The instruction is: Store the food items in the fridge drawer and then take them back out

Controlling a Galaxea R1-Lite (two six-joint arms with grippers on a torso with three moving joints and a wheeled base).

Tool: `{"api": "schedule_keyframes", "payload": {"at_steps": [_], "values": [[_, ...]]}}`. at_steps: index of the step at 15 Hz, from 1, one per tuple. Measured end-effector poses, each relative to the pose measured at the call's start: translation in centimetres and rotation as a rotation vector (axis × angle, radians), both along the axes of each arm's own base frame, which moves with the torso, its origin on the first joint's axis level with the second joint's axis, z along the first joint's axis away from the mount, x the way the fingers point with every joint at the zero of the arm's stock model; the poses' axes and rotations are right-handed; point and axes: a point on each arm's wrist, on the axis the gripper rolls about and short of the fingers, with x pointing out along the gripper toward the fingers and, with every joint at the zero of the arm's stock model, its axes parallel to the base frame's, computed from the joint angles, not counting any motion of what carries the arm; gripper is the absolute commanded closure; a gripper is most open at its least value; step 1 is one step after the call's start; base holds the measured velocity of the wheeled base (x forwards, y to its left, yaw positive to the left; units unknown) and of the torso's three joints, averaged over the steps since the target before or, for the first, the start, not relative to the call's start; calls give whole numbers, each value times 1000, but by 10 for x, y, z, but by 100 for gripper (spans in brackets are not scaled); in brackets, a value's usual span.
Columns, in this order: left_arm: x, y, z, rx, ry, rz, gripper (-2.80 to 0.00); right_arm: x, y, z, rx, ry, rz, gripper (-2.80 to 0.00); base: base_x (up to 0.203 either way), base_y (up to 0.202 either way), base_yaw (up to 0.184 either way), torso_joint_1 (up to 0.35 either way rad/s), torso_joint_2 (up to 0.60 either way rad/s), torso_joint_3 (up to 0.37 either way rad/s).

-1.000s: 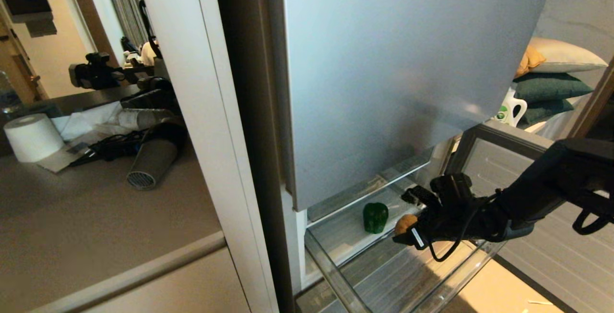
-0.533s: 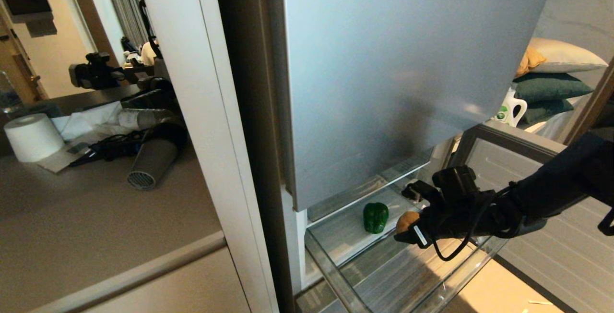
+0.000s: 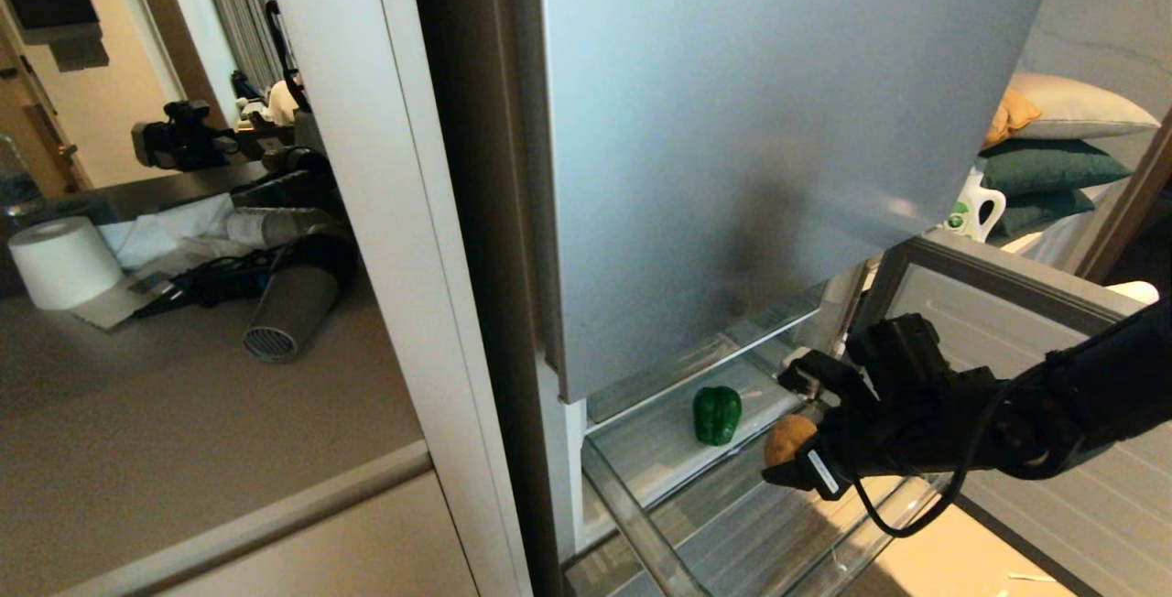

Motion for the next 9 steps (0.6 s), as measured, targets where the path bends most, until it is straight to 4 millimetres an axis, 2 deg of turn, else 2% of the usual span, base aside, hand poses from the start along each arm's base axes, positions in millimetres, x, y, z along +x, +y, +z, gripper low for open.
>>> {"api": "schedule_keyframes", "payload": {"at_steps": [9], "values": [[0, 0, 0, 0, 0, 0, 0, -46, 7, 20, -13, -28, 33, 0, 0, 0, 0, 0, 0, 0]]}}
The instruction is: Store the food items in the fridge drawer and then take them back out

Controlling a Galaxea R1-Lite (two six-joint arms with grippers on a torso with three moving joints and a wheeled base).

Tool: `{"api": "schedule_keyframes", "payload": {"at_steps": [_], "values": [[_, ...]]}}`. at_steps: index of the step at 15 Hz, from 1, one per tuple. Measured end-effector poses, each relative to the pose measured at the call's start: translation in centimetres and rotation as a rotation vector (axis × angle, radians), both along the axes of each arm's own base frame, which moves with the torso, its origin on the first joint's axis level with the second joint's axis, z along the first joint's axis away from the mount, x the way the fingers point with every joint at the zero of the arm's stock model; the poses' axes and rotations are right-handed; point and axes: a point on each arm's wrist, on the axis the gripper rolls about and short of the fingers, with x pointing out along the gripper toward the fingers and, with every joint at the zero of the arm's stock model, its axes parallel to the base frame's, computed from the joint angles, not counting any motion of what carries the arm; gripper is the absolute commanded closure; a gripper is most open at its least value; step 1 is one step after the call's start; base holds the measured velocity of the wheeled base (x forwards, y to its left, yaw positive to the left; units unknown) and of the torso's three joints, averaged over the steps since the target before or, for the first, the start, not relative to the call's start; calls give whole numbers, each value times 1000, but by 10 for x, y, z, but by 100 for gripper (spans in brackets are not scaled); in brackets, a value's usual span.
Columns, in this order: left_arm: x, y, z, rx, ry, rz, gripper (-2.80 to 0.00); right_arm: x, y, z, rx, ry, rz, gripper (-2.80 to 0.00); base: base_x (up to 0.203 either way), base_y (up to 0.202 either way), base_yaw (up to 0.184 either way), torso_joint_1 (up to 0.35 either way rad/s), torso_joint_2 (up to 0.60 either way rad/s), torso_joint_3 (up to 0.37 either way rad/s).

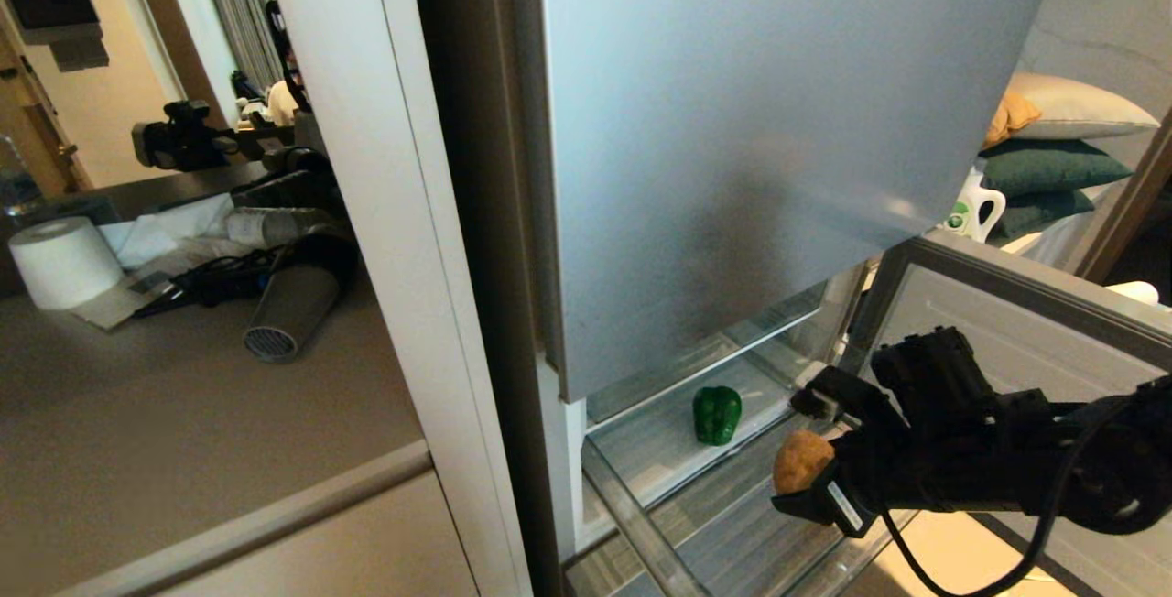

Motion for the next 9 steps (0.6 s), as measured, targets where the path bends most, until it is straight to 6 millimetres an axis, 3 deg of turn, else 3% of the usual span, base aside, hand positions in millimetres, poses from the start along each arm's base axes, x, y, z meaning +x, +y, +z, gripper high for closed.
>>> {"api": "schedule_keyframes", "payload": {"at_steps": [5, 9], "values": [[0, 0, 0, 0, 0, 0, 0, -30, -8, 17, 21, 1, -9, 0, 0, 0, 0, 0, 0, 0], [0, 0, 0, 0, 0, 0, 0, -68, -19, 33, 27, 67, -24, 0, 0, 0, 0, 0, 0, 0]]}}
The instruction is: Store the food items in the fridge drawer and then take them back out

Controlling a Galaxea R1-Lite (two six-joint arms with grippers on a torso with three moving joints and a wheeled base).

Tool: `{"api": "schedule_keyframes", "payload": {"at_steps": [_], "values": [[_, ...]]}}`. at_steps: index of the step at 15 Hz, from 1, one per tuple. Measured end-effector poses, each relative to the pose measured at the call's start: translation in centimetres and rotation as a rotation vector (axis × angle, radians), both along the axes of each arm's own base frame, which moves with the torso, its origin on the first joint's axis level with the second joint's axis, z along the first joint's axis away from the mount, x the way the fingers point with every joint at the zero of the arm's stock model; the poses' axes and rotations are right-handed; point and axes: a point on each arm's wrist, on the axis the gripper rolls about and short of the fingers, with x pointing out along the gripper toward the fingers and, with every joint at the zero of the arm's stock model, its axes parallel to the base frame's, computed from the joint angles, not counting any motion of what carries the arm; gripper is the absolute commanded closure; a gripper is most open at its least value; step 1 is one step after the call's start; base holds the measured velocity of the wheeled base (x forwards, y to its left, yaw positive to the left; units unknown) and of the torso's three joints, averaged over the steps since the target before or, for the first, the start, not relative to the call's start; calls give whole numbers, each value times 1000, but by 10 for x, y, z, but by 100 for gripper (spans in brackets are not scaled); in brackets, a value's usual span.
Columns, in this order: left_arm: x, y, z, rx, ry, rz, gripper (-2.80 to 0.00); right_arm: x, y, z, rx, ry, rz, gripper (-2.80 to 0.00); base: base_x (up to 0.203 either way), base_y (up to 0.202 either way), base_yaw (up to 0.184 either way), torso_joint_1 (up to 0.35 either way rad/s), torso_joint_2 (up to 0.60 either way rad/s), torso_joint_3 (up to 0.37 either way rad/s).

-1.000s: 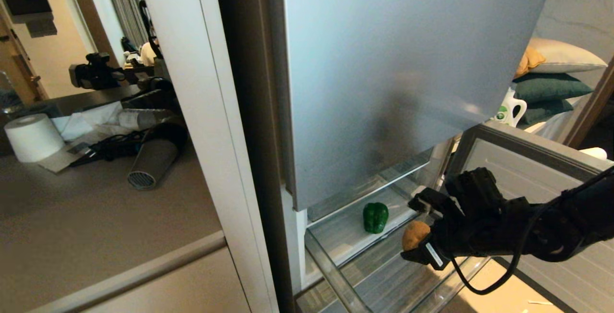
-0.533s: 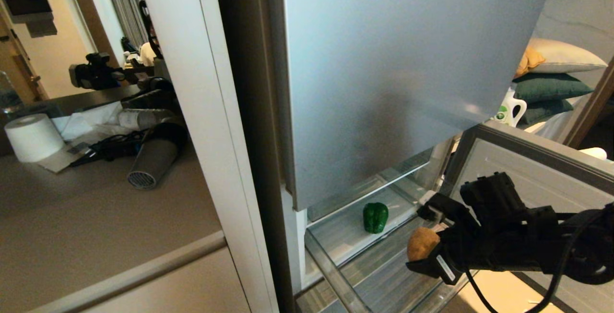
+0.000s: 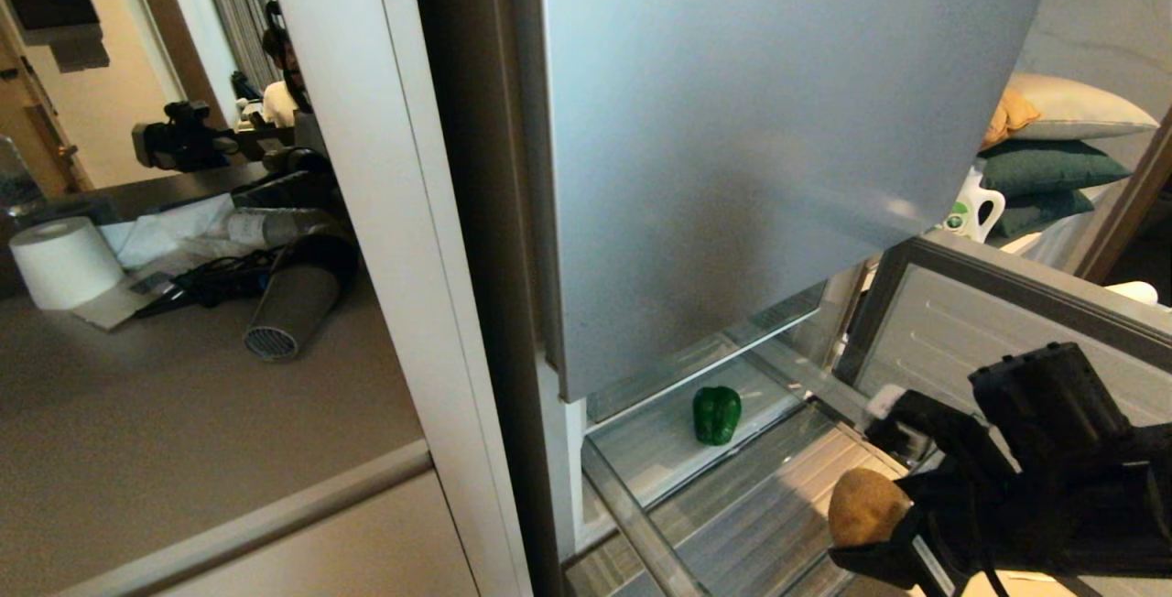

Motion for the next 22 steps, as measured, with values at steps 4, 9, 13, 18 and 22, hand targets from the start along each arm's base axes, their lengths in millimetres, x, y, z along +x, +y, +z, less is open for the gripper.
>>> {"api": "schedule_keyframes", "payload": {"at_steps": [4, 9, 13, 18, 22], "values": [[0, 0, 0, 0, 0, 0, 0, -34, -13, 21, 106, 28, -121, 0, 0, 0, 0, 0, 0, 0], [0, 0, 0, 0, 0, 0, 0, -91, -37, 43, 247, -44, -222, 0, 0, 0, 0, 0, 0, 0], [0, 0, 0, 0, 0, 0, 0, -141, -59, 52, 385, -87, -336, 0, 0, 0, 0, 0, 0, 0], [0, 0, 0, 0, 0, 0, 0, -190, -80, 34, 488, -192, -502, 0, 0, 0, 0, 0, 0, 0], [0, 0, 0, 0, 0, 0, 0, -216, -89, 9, 465, -287, -609, 0, 0, 0, 0, 0, 0, 0]]}}
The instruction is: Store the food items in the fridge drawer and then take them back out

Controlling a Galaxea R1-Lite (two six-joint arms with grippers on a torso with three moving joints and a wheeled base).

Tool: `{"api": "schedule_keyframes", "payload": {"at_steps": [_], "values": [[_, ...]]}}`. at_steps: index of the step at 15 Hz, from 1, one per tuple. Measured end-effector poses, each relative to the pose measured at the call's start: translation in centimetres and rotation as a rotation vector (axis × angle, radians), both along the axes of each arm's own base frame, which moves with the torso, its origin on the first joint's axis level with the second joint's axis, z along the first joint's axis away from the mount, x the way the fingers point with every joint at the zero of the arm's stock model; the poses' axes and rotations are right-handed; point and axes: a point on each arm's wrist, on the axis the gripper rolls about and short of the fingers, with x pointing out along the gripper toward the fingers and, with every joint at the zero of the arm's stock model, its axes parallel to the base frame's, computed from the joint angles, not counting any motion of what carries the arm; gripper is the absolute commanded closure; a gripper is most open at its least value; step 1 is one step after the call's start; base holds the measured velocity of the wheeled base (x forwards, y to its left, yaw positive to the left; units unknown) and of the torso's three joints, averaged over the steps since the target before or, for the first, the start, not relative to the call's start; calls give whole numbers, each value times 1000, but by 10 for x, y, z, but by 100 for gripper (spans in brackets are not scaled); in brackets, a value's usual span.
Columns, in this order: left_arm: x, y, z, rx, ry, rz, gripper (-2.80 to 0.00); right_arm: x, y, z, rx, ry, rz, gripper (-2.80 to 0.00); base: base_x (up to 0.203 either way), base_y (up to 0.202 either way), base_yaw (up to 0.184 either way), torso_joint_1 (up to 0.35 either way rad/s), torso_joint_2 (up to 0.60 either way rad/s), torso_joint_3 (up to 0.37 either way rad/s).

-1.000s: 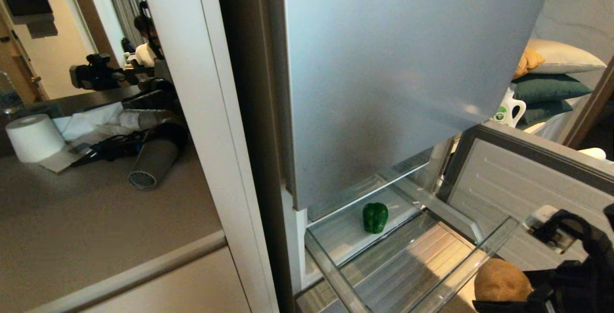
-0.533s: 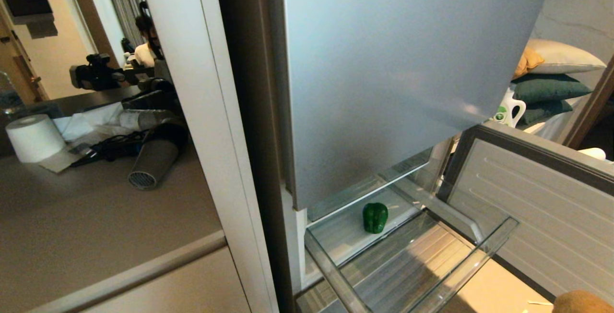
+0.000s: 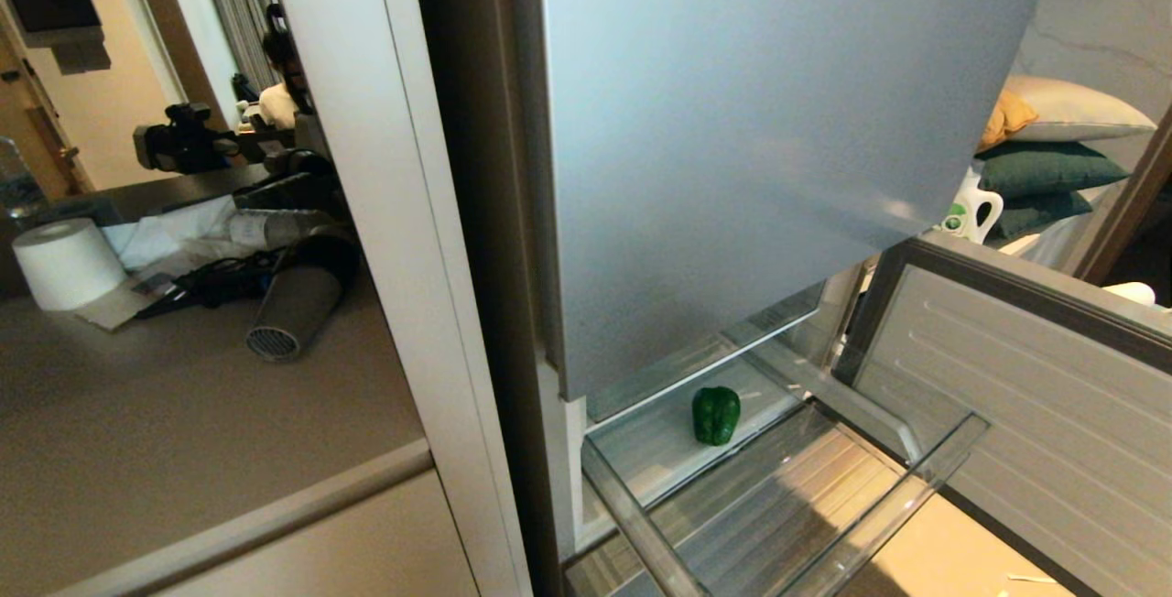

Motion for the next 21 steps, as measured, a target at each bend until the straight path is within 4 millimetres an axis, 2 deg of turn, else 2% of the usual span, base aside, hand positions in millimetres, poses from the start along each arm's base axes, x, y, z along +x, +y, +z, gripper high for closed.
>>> {"api": "schedule_keyframes", "payload": {"at_steps": [5, 8, 10, 15, 21], "values": [[0, 0, 0, 0, 0, 0, 0, -5, 4, -23, -124, -37, -203, 0, 0, 0, 0, 0, 0, 0], [0, 0, 0, 0, 0, 0, 0, -16, 6, -44, -193, -123, -137, 0, 0, 0, 0, 0, 0, 0], [0, 0, 0, 0, 0, 0, 0, -19, 7, -51, -219, -180, -87, 0, 0, 0, 0, 0, 0, 0], [0, 0, 0, 0, 0, 0, 0, -20, 7, -56, -225, -223, -86, 0, 0, 0, 0, 0, 0, 0], [0, 0, 0, 0, 0, 0, 0, -1, 9, -56, -188, -516, -60, 0, 0, 0, 0, 0, 0, 0]]}}
